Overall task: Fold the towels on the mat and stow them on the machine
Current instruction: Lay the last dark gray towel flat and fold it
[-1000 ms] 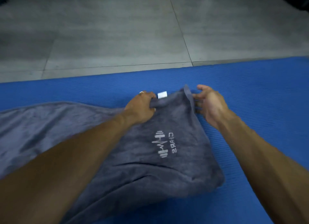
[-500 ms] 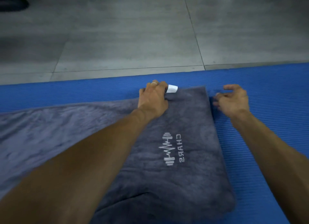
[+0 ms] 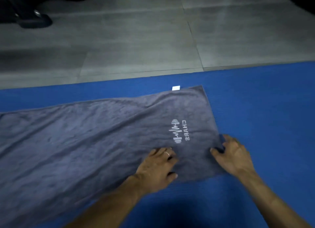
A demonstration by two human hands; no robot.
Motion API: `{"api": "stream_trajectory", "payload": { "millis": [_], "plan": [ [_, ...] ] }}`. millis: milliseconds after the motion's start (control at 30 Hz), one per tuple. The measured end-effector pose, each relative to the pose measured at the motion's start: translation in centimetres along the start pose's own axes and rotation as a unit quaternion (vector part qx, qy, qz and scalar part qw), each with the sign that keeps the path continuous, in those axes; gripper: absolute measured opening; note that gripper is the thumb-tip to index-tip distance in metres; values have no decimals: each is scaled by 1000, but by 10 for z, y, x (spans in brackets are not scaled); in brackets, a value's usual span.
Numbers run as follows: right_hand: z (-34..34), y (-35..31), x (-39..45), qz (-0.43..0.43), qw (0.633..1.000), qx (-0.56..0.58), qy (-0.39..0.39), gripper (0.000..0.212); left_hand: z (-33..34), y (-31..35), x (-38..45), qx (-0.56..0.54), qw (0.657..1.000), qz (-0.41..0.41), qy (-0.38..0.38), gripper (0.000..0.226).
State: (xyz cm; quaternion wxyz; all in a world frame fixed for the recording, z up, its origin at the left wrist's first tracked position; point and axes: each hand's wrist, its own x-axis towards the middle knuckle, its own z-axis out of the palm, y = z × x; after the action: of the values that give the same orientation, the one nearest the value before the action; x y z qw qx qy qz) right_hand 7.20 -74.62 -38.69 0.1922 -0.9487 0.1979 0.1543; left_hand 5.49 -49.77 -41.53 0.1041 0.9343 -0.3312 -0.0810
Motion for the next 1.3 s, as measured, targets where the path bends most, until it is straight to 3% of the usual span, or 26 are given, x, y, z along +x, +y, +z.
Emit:
{"api": "stream_trajectory", "payload": {
  "millis": [133, 200, 267, 333, 400, 500, 667, 733, 867, 967, 1033, 1100, 1167, 1233, 1300],
  "plan": [
    [-6, 16, -19, 59, 973, 205, -88, 16, -3, 6, -8, 46, 999, 19, 1, 56],
    [-9, 21, -28, 52, 953, 271, -126, 9, -3, 8, -12, 74, 997, 36, -3, 45],
    [-10, 23, -36, 20, 953, 266, -145, 9, -6, 10, -15, 83, 996, 19, 1, 30],
    [-12, 25, -41, -14, 954, 270, -126, 8, -11, 11, -15, 77, 997, 7, 19, 18],
    [-22, 29, -44, -13, 958, 280, -68, 15, -18, 13, -14, 7, 1000, -6, -8, 29],
    [-34, 44, -37, 55, 961, 270, 6, 15, -17, 18, -16, -62, 997, -24, -24, 46],
    [-5, 62, -53, 159, 946, 280, -26, 35, 5, 32, -55, 15, 1000, 20, 14, 44],
    [11, 72, -60, 156, 939, 306, -15, 44, 17, 29, -75, 58, 998, 2, 28, 43],
    [18, 81, -64, 142, 943, 300, 9, 36, 30, 22, -85, 97, 992, 30, 74, 19],
    [8, 84, -61, 146, 939, 309, 24, 33, 24, 37, -79, 87, 992, 75, 53, 12],
    [3, 90, -62, 150, 950, 273, 30, 37, 21, 41, -78, 82, 990, 108, 33, 19],
    [7, 88, -72, 133, 984, 110, 42, 41, 16, 34, -83, 80, 988, 129, -1, 40],
    [17, 69, -89, 57, 990, -40, 123, 43, 4, 16, -98, 83, 986, 145, -28, 54],
    [33, 27, -117, -90, 972, -119, 183, 32, -14, -11, -133, 101, 982, 149, -46, 44],
    [64, -21, -147, -257, 943, -128, 169, 19, -25, -46, -183, 99, 988, 111, -52, 28]
  ]
}}
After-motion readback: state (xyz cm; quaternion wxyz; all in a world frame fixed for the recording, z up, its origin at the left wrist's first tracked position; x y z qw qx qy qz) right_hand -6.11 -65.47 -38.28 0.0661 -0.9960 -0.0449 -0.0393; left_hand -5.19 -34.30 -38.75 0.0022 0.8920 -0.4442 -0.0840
